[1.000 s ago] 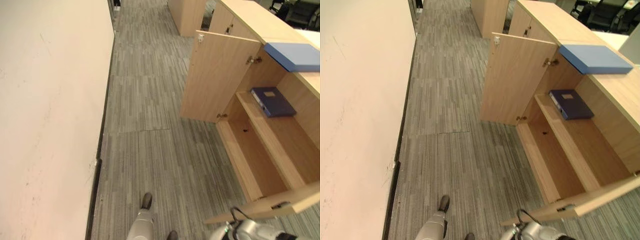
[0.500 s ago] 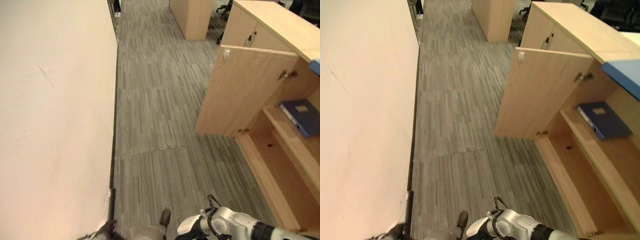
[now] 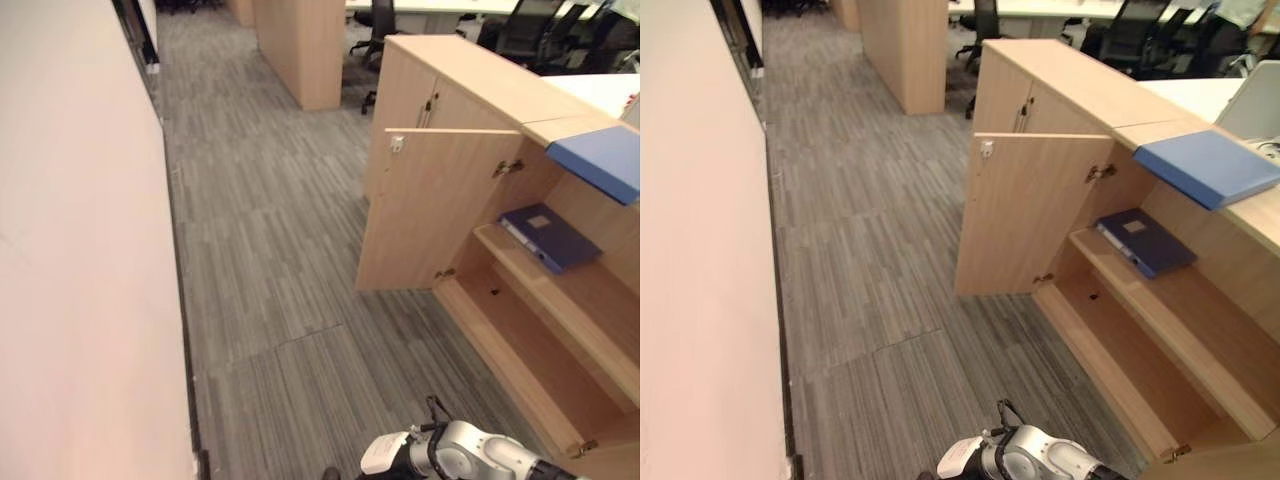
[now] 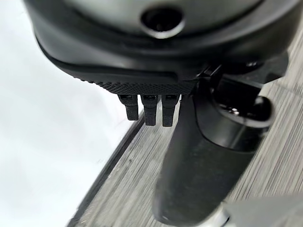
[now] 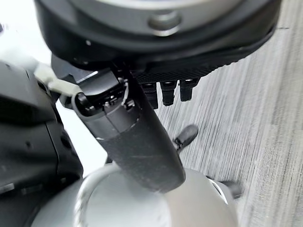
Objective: Put the empty folder in the office cabinet
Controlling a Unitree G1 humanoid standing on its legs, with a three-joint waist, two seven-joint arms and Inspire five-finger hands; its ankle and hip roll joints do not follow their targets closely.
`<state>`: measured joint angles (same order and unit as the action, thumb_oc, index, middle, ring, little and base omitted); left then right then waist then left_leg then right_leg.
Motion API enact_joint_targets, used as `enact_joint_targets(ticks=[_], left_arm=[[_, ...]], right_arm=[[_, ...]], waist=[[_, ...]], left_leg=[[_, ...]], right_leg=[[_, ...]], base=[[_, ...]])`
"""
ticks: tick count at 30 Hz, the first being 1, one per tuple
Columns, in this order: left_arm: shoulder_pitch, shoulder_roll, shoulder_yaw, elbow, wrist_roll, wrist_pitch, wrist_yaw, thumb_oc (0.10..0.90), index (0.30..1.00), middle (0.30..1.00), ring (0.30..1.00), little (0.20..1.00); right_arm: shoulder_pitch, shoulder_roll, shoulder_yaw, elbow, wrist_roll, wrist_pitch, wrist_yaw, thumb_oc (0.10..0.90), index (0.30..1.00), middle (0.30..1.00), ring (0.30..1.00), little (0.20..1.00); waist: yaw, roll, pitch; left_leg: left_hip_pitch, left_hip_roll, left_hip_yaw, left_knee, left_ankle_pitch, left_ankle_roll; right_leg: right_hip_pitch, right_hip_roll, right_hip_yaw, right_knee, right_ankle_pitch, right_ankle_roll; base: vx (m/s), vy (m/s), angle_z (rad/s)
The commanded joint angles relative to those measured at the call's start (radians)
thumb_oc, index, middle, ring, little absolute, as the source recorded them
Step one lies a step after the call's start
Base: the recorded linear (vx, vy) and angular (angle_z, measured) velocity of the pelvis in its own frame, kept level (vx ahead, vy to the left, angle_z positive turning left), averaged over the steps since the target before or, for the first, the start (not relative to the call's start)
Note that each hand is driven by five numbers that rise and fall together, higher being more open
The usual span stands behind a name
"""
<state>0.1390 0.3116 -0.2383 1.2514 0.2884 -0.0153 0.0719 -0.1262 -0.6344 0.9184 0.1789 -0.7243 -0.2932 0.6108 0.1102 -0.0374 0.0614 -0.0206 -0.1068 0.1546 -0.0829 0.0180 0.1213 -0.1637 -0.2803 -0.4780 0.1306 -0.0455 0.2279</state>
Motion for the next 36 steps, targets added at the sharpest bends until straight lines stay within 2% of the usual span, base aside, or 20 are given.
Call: enact_joint_targets(ticks=[1, 2, 3, 4, 6, 9, 12, 15, 16, 19, 21, 22, 27, 28, 29, 30, 32, 33, 34, 36], left_arm=[[-0.11, -0.008, 0.047, 0.008, 0.051, -0.015, 0.003, 0.8, 0.9, 0.9, 0.9, 0.9], [-0.11, -0.008, 0.046, 0.009, 0.052, -0.016, 0.003, 0.8, 0.9, 0.9, 0.9, 0.9], [-0.07, -0.038, 0.092, 0.049, -0.066, -0.021, 0.06, 0.8, 0.9, 0.9, 0.9, 0.9], [-0.075, -0.038, 0.088, 0.05, -0.068, -0.021, 0.061, 0.8, 0.9, 0.9, 0.9, 0.9], [-0.092, -0.052, 0.093, 0.098, -0.124, 0.007, 0.068, 0.8, 0.9, 0.9, 0.9, 0.9], [-0.103, -0.062, 0.083, 0.134, -0.148, 0.016, 0.07, 0.8, 0.9, 0.9, 0.9, 0.9], [-0.105, -0.071, 0.079, 0.143, -0.172, 0.014, 0.073, 0.8, 0.9, 0.9, 0.9, 0.9], [-0.12, -0.086, 0.056, 0.135, -0.2, 0.009, 0.072, 0.8, 0.9, 0.9, 0.9, 0.9], [-0.12, -0.087, 0.056, 0.135, -0.201, 0.009, 0.073, 0.8, 0.9, 0.9, 0.9, 0.9], [-0.157, -0.085, 0.021, 0.102, -0.217, 0.002, 0.085, 0.8, 0.9, 0.9, 0.9, 0.9], [-0.161, -0.084, 0.016, 0.096, -0.218, -0.001, 0.085, 0.8, 0.9, 0.9, 0.9, 0.9], [-0.172, -0.081, 0.004, 0.084, -0.219, -0.002, 0.089, 0.8, 0.9, 0.9, 0.9, 0.9], [-0.186, -0.076, -0.017, 0.073, -0.207, 0.001, 0.088, 0.8, 0.9, 0.9, 0.9, 0.9], [-0.186, -0.071, -0.016, 0.065, -0.209, 0.001, 0.09, 0.8, 0.9, 0.9, 0.9, 0.9], [-0.186, -0.071, -0.016, 0.065, -0.209, 0.001, 0.09, 0.8, 0.9, 0.9, 0.9, 0.9], [-0.182, -0.069, -0.014, 0.058, -0.215, 0.002, 0.09, 0.8, 0.9, 0.9, 0.9, 0.9], [-0.179, -0.064, -0.009, 0.039, -0.234, -0.002, 0.091, 0.8, 0.9, 0.9, 0.9, 0.9], [-0.171, -0.069, -0.005, 0.027, -0.249, -0.004, 0.088, 0.8, 0.9, 0.9, 0.9, 0.9], [-0.167, -0.07, -0.005, 0.021, -0.254, -0.007, 0.091, 0.8, 0.9, 0.9, 0.9, 0.9], [-0.156, -0.072, -0.008, 0.014, -0.26, -0.009, 0.086, 0.8, 0.9, 0.9, 0.9, 0.9]], right_arm=[[0.19, -0.085, 0.118, -0.074, 0.108, -0.044, 0.07, 0.8, 0.9, 0.9, 0.9, 0.9], [0.191, -0.088, 0.116, -0.079, 0.112, -0.042, 0.074, 0.8, 0.9, 0.9, 0.9, 0.9], [0.247, 0.213, -0.419, 0.55, 0.658, 0.261, -0.382, 0.8, 0.9, 0.9, 0.9, 0.9], [0.243, 0.218, -0.422, 0.561, 0.657, 0.253, -0.386, 0.8, 0.9, 0.9, 0.9, 0.9], [-0.008, 0.342, -0.642, 0.94, 0.873, 0.292, -0.622, 0.8, 0.9, 0.9, 0.9, 0.9], [-0.056, 0.336, -0.68, 1.036, 0.908, 0.309, -0.629, 0.8, 0.9, 0.9, 0.9, 0.9], [-0.052, 0.315, -0.716, 1.072, 0.937, 0.301, -0.644, 0.8, 0.9, 0.9, 0.9, 0.9], [-0.036, 0.285, -0.777, 1.14, 0.971, 0.305, -0.659, 0.8, 0.9, 0.9, 0.9, 0.9], [-0.036, 0.285, -0.777, 1.141, 0.971, 0.305, -0.659, 0.8, 0.9, 0.9, 0.9, 0.9], [-0.014, 0.266, -0.799, 1.191, 0.969, 0.306, -0.67, 0.8, 0.9, 0.9, 0.9, 0.9], [-0.01, 0.263, -0.799, 1.196, 0.966, 0.308, -0.67, 0.8, 0.9, 0.9, 0.9, 0.9], [0.0, 0.257, -0.795, 1.201, 0.953, 0.307, -0.673, 0.8, 0.9, 0.9, 0.9, 0.9], [0.013, 0.251, -0.791, 1.204, 0.941, 0.31, -0.673, 0.8, 0.9, 0.9, 0.9, 0.9], [0.017, 0.25, -0.788, 1.203, 0.939, 0.31, -0.673, 0.8, 0.9, 0.9, 0.9, 0.9], [0.018, 0.25, -0.788, 1.203, 0.939, 0.31, -0.674, 0.8, 0.9, 0.9, 0.9, 0.9], [0.016, 0.248, -0.78, 1.204, 0.933, 0.313, -0.67, 0.8, 0.9, 0.9, 0.9, 0.9], [0.011, 0.245, -0.773, 1.205, 0.925, 0.315, -0.671, 0.8, 0.9, 0.9, 0.9, 0.9], [0.003, 0.24, -0.764, 1.214, 0.912, 0.319, -0.671, 0.8, 0.9, 0.9, 0.9, 0.9], [-0.001, 0.238, -0.761, 1.218, 0.908, 0.319, -0.674, 0.8, 0.9, 0.9, 0.9, 0.9], [-0.004, 0.241, -0.758, 1.22, 0.903, 0.319, -0.679, 0.8, 0.9, 0.9, 0.9, 0.9]], waist=[[-0.047, 0.044, 0.108], [-0.045, 0.045, 0.107], [-0.084, 0.058, 0.102], [-0.078, 0.057, 0.105], [-0.077, 0.04, 0.086], [-0.088, 0.026, 0.063], [-0.104, 0.039, 0.057], [-0.142, 0.07, 0.049], [-0.141, 0.071, 0.049], [-0.171, 0.088, 0.04], [-0.174, 0.091, 0.039], [-0.181, 0.091, 0.037], [-0.194, 0.091, 0.026], [-0.192, 0.087, 0.024], [-0.192, 0.087, 0.024], [-0.182, 0.077, 0.031], [-0.15, 0.042, 0.05], [-0.12, 0.023, 0.071], [-0.1, 0.005, 0.086], [-0.072, -0.01, 0.109]], left_leg=[[0.051, 0.11, -0.069, -0.004, -0.064, -0.141], [0.051, 0.111, -0.067, -0.004, -0.066, -0.142], [0.096, 0.119, -0.047, -0.004, -0.097, -0.143], [0.096, 0.118, -0.045, -0.004, -0.097, -0.143], [0.135, 0.105, 0.022, -0.004, -0.146, -0.143], [0.171, 0.122, 0.036, -0.004, -0.185, -0.151], [0.204, 0.159, 0.041, -0.004, -0.198, -0.166], [0.236, 0.231, 0.056, -0.004, -0.175, -0.194], [0.236, 0.232, 0.056, -0.004, -0.175, -0.195], [0.248, 0.3, 0.061, 0.023, -0.043, -0.238], [0.247, 0.312, 0.062, 0.033, -0.022, -0.245], [0.235, 0.341, 0.058, 0.075, 0.05, -0.26], [0.232, 0.367, 0.057, 0.16, 0.119, -0.258], [0.212, 0.369, 0.027, 0.262, 0.159, -0.247], [0.21, 0.37, 0.026, 0.265, 0.157, -0.248], [0.162, 0.347, -0.019, 0.368, 0.172, -0.235], [0.033, 0.256, -0.1, 0.523, 0.125, -0.183], [-0.053, 0.207, -0.121, 0.586, 0.02, -0.139], [-0.132, 0.183, -0.128, 0.63, -0.056, -0.122], [-0.225, 0.151, -0.147, 0.58, -0.109, -0.108]], right_leg=[[-0.026, 0.09, -0.006, -0.165, 0.227, -0.011], [-0.023, 0.094, -0.004, -0.174, 0.233, -0.011], [-0.051, 0.098, 0.019, -0.209, 0.262, 0.011], [-0.052, 0.098, 0.021, -0.209, 0.264, 0.011], [-0.05, 0.068, -0.054, -0.218, 0.263, 0.012], [-0.034, 0.068, -0.06, -0.218, 0.279, 0.001], [-0.027, 0.082, -0.066, -0.198, 0.267, -0.012], [-0.049, 0.1, -0.055, -0.085, 0.177, -0.053], [-0.05, 0.1, -0.055, -0.082, 0.174, -0.054], [-0.053, 0.144, -0.041, -0.031, 0.106, -0.094], [-0.055, 0.154, -0.033, -0.019, 0.09, -0.103], [-0.054, 0.178, -0.021, -0.006, 0.06, -0.122], [-0.056, 0.216, 0.023, 0.032, 0.003, -0.163], [-0.038, 0.247, 0.058, 0.031, -0.028, -0.191], [-0.039, 0.248, 0.058, 0.031, -0.029, -0.192], [-0.015, 0.264, 0.091, 0.017, -0.043, -0.208], [0.023, 0.258, 0.145, -0.008, -0.038, -0.23], [0.064, 0.252, 0.194, -0.008, -0.051, -0.225], [0.091, 0.239, 0.218, -0.02, -0.056, -0.221], [0.147, 0.23, 0.243, -0.043, -0.052, -0.208]], base=[[0.13, -0.093, -0.42], [0.31, -0.048, -0.2], [0.24, 0.0, -0.1], [0.29, -0.022, 0.32], [0.27, -0.114, -0.16], [0.32, -0.182, -0.91], [0.28, -0.175, 0.09], [0.39, -0.221, -0.03], [0.41, -0.264, -0.3], [0.36, -0.258, -0.21], [0.21, -0.172, -0.13], [0.24, -0.216, -0.23], [0.24, -0.184, -0.19], [0.16, -0.124, -0.44], [0.25, -0.19, -0.48], [0.15, -0.1, -0.55], [0.14, -0.09, -1.07], [0.15, -0.02, -1.32], [0.23, 0.016, -0.93], [0.21, 0.074, -0.88]])
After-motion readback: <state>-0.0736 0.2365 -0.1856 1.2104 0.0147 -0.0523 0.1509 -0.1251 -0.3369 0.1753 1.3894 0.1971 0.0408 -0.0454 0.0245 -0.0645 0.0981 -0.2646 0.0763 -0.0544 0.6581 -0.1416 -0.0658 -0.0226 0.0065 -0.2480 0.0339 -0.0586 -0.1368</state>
